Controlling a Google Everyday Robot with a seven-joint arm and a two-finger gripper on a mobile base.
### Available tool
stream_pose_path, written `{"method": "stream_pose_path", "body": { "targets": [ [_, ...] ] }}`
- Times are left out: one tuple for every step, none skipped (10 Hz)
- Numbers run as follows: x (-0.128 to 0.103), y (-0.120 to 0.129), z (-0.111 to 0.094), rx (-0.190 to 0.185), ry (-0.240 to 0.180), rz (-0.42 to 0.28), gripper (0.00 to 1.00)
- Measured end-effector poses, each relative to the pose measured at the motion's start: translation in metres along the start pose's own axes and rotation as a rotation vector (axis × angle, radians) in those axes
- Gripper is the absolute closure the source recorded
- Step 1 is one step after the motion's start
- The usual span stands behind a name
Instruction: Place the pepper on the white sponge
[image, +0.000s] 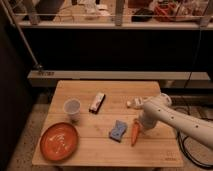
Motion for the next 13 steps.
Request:
{"method": "stream_pose_path", "body": {
  "targets": [
    [0.0004, -0.0005, -0.0005, 0.001, 0.0, 0.0, 0.95],
    [0.0005, -0.0003, -0.0011, 0.001, 0.001, 0.0, 0.95],
    [0.0005, 0.0001, -0.0014, 0.0, 0.001, 0.001, 0.95],
    [0.0008, 0.0005, -0.0019, -0.001, 0.001, 0.001, 0.95],
    [0.0009, 0.0005, -0.0019, -0.001, 0.001, 0.001, 0.95],
    [0.0011, 0.0004, -0.002, -0.001, 0.001, 0.002, 0.95],
    [0.0011, 0.0004, -0.002, -0.001, 0.001, 0.002, 0.95],
    [0.0012, 0.0003, -0.0021, 0.0, 0.001, 0.002, 0.95],
    [0.0013, 0.0003, -0.0021, 0.0, 0.001, 0.002, 0.95],
    [0.0013, 0.0002, -0.0021, 0.0, 0.001, 0.002, 0.95],
    [0.0013, 0.0002, -0.0021, 0.0, 0.001, 0.002, 0.95],
    [0.0012, 0.0002, -0.0021, 0.0, 0.001, 0.002, 0.95],
    [-0.0001, 0.0006, -0.0045, -0.001, 0.008, -0.006, 0.95]
  ]
}}
